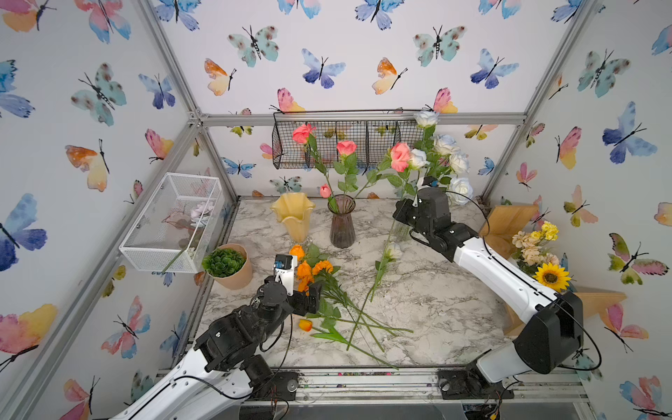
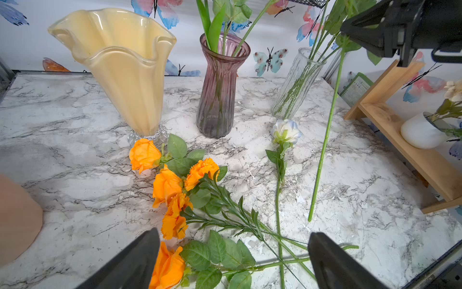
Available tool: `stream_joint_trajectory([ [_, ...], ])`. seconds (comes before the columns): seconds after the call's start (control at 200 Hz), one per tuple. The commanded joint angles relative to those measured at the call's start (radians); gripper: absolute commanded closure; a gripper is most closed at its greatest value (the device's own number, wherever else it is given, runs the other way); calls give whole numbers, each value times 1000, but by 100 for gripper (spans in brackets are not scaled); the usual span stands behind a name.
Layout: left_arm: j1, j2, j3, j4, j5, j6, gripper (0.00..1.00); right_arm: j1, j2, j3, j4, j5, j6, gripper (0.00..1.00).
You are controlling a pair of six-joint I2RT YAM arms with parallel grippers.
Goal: Arrange the flowers in different vases according to their colors
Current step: Pick up the flower at the center of the board, then insert the flower into the vase.
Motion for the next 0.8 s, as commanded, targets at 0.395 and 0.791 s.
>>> stream_joint_trajectory([
  [0.395, 5, -12, -6, 16, -10, 0, 1, -5, -134, 132, -115, 197, -116, 98],
  [0.791, 5, 5, -5, 17, -1, 1, 1, -5, -202, 273, -29, 326, -346, 98],
])
